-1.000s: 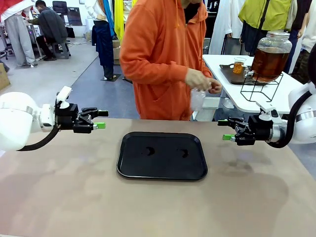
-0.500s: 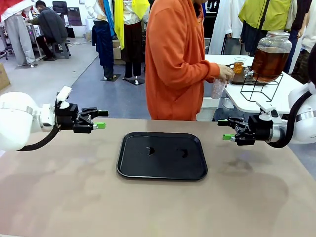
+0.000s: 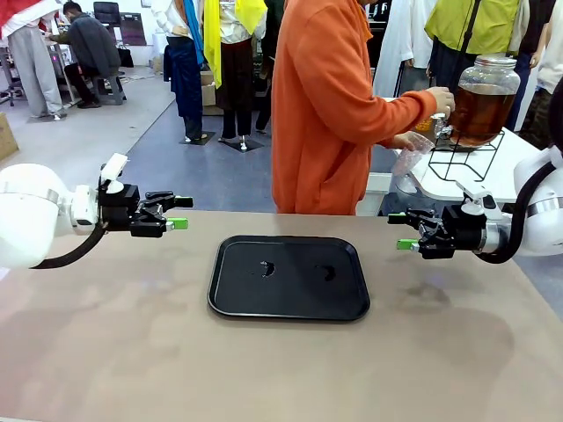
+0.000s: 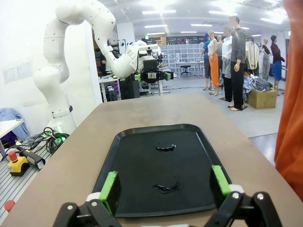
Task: Pour the drink into the iced cup.
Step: Open the gripper to release the iced cup you were holding.
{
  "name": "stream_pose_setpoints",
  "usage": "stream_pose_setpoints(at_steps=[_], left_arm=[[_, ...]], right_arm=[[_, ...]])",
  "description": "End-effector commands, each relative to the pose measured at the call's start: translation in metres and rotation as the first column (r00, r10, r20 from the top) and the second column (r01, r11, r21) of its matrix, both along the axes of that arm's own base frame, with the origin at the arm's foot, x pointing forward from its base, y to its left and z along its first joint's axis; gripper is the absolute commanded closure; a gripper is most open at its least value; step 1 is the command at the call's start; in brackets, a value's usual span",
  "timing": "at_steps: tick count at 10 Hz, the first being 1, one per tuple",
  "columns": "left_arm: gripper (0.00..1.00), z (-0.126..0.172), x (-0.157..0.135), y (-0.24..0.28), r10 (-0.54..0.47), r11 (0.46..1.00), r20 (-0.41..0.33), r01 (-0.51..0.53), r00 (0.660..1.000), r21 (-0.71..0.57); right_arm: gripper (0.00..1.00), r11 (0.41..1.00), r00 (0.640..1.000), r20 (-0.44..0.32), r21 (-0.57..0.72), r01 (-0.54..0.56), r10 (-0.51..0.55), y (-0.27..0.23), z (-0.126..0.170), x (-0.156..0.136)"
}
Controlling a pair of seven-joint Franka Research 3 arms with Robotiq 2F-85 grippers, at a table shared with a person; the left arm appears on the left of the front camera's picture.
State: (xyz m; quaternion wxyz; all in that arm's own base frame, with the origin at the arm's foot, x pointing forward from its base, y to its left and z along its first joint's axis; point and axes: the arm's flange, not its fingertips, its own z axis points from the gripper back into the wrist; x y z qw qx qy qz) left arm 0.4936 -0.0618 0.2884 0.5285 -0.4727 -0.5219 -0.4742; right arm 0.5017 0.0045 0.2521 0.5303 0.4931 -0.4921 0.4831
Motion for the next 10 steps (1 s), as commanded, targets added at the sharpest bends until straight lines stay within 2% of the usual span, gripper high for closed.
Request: stream_pose_setpoints(at_steps=[1,10], left_arm=[[0.0,0.0023,0.0013,-0.0012,0.004,1.0,0.003,-0.004,1.0,-0.007],[0.0,0.0023,0.0013,-0.0012,0.004,1.0,0.003,-0.004,1.0,-0.007]], right_arm=[[0.0,1.0,1.0,0.005,0.002,-0.001,0.001,0.0001,0.0024,0.0002],[0.0,1.0,1.0,0.005,0.002,-0.001,0.001,0.0001,0.0024,0.0002]])
